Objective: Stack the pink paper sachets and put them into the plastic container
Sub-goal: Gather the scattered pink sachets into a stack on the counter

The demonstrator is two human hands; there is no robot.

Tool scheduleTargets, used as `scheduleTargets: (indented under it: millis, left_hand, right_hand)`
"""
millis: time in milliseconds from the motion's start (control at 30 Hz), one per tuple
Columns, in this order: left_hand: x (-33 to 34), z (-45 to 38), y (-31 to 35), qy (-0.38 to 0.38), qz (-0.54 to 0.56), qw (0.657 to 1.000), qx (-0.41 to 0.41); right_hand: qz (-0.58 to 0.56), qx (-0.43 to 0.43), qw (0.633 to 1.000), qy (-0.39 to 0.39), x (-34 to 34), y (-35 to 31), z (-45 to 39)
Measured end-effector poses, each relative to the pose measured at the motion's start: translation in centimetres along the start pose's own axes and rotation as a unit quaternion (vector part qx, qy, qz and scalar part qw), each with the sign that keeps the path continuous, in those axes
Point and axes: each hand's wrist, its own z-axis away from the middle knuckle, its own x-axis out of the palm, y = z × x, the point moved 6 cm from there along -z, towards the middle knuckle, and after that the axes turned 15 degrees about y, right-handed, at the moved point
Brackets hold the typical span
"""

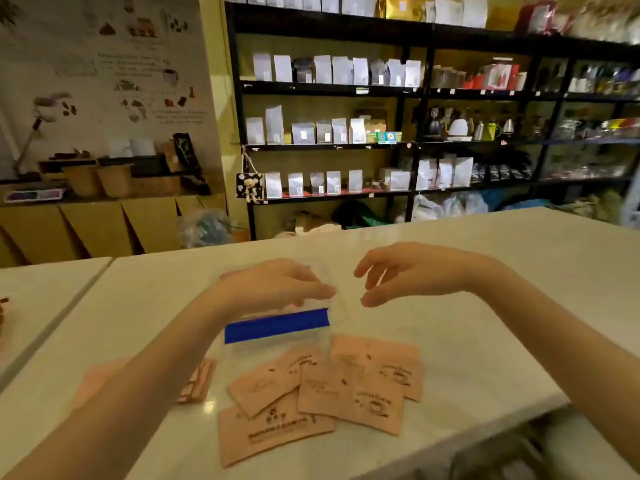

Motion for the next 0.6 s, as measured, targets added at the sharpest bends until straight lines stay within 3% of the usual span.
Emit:
scheduleTargets:
  millis: [300,600]
  left_hand:
    - [7.2,2.6,-2.0,-0.063,-0.062,0.994,0.07]
    - [8.1,4.0,-2.5,-0.034,-0.135,0.984,0.113]
  right_hand:
    - [0.052,0.007,0.996,-0.076,6.2,4.1,3.5]
    - [0.044,0.03,0.999,0.002,7.8,6.4,5.7]
